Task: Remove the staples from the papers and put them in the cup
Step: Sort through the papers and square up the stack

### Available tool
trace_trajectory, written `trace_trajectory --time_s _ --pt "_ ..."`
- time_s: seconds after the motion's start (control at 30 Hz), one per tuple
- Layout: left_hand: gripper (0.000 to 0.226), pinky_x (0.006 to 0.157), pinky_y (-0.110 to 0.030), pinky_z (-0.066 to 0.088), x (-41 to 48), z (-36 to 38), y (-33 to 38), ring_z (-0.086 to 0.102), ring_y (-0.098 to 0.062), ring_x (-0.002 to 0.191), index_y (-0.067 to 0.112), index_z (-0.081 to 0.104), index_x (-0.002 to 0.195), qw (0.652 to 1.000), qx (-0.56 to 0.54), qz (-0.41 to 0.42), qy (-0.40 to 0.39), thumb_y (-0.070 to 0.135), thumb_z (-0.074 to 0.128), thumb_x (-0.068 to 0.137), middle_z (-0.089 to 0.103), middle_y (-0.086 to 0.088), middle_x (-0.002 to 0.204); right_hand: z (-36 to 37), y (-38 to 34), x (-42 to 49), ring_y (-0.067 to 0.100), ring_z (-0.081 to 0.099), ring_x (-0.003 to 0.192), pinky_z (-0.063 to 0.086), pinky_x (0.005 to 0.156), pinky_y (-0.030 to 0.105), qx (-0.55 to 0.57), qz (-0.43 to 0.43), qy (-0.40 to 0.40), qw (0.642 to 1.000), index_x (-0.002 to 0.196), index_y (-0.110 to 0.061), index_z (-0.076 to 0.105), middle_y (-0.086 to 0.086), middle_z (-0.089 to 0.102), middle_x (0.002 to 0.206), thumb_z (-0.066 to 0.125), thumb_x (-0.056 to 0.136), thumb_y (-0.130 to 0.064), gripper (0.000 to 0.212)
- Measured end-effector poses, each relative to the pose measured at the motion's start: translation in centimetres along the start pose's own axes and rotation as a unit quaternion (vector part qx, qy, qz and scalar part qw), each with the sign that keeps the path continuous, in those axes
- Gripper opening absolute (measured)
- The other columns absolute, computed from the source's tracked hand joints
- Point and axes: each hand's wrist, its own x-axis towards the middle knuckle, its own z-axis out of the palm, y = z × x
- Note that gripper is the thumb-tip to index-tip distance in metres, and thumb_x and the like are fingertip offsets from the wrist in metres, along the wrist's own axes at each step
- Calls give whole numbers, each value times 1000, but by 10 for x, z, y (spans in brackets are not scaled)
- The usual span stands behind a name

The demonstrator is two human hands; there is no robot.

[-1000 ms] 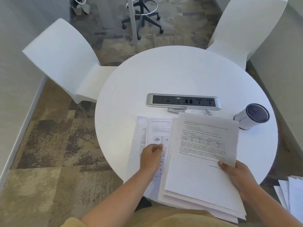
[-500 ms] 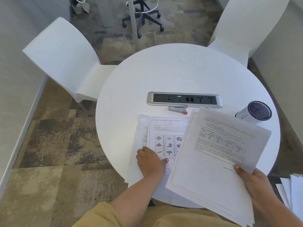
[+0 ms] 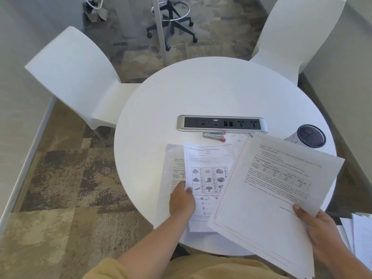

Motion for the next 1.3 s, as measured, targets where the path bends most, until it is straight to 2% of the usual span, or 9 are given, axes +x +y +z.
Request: trace_trajectory --time_s 0.17,0.27,0.4,0.53,0.7,0.83,1.07,1.17,1.3 --pt "30 106 -40 46 -8 -12 -9 59 -23 121 17 62 129 996 -74 39 -11 19 47 104 64 2 130 7 -7 -2 29 76 75 61 58 42 16 3 -37 999 116 -6 63 11 75 105 62 90 -6 26" --pt "29 106 -46 48 -12 -16 -11 62 -22 118 17 66 126 991 -120 36 -38 23 52 102 68 1 128 17 -17 -5 35 75 83 61 65 48 -3 -9 -76 997 117 -6 62 14 75 107 62 88 -7 28" --pt "20 92 -33 55 -22 -20 1 71 -15 101 31 73 101 976 -191 50 -95 20 56 101 76 9 104 33 -30 -10 44 71 93 59 72 57 -41 -26 -125 991 116 -5 63 17 73 110 63 86 -8 30" --pt "21 95 -36 56 -31 -22 16 72 -15 103 30 77 101 960 -220 71 -158 20 59 99 78 9 104 46 -31 -4 46 67 101 51 86 67 -39 -47 -120 991 117 -9 61 17 72 115 62 88 -4 30" --pt "20 89 -33 59 -37 -26 25 73 -15 100 27 77 105 952 -236 55 -185 20 60 99 78 8 104 52 -17 5 39 69 99 59 77 54 -33 -36 -97 994 129 -13 52 13 69 120 62 92 -9 39" --pt "14 74 -28 59 -37 -31 25 75 -14 92 29 78 101 951 -221 43 -210 25 65 96 79 8 99 44 -4 5 35 70 102 52 94 54 -51 34 -119 991 120 -9 63 11 73 114 57 95 -13 26" --pt "18 91 -30 57 -31 -35 20 71 -18 102 27 74 107 950 -214 33 -225 23 59 100 77 6 106 42 6 9 38 71 96 49 93 64 -74 26 -77 994 114 -9 65 15 75 109 60 92 -5 22" --pt "16 83 -23 49 -30 -37 23 61 -6 103 32 69 108 954 -202 14 -221 35 55 101 68 19 109 40 4 8 39 70 99 53 90 55 -96 17 -92 991 115 -8 65 14 74 111 64 88 -2 27" --pt "34 95 -45 57 -25 -30 21 72 -20 100 32 59 124 956 -188 31 -222 33 69 92 77 1 106 40 3 7 38 71 99 55 85 49 -101 26 -126 987 117 -8 64 12 75 110 65 87 -2 31"
